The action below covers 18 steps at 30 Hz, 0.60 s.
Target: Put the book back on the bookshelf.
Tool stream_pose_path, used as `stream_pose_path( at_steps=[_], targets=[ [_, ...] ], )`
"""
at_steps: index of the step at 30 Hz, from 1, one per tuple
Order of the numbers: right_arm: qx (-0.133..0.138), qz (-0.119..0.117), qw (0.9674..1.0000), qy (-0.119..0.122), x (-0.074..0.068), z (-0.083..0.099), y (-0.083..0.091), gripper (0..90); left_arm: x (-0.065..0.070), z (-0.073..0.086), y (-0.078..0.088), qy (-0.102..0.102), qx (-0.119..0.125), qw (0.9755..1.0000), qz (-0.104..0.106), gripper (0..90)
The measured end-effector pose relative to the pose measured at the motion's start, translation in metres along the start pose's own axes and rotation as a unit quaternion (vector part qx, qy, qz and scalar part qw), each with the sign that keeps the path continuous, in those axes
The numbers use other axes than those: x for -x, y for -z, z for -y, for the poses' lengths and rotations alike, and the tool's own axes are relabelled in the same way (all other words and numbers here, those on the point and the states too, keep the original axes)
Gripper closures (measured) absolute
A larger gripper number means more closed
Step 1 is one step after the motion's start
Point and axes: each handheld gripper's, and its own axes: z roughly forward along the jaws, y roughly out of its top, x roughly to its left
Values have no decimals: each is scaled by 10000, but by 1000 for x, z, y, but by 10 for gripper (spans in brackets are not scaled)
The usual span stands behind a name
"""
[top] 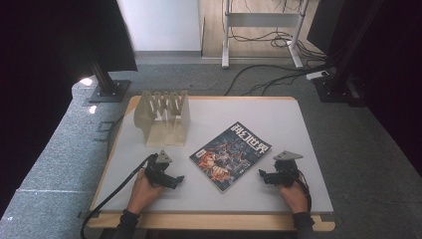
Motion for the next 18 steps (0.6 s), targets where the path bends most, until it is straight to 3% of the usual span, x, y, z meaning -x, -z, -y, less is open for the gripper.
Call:
stream_pose_path(
  at_steps=[11, 13, 18],
  targets=[
    [-52, -32, 10000, -24, -2, -1, -2, 68, 0, -1, 0, 13, -31, 10000, 18, 0],
    [-83, -85, 9999, -8, -3, -2, -2, 27, -1, -4, 0, -32, -138, 9999, 59, 0],
    [-81, -232, 9997, 14, -8, -5, -2, 0, -7, -7, 3, 155, -19, 9996, 251, 0]
  ],
)
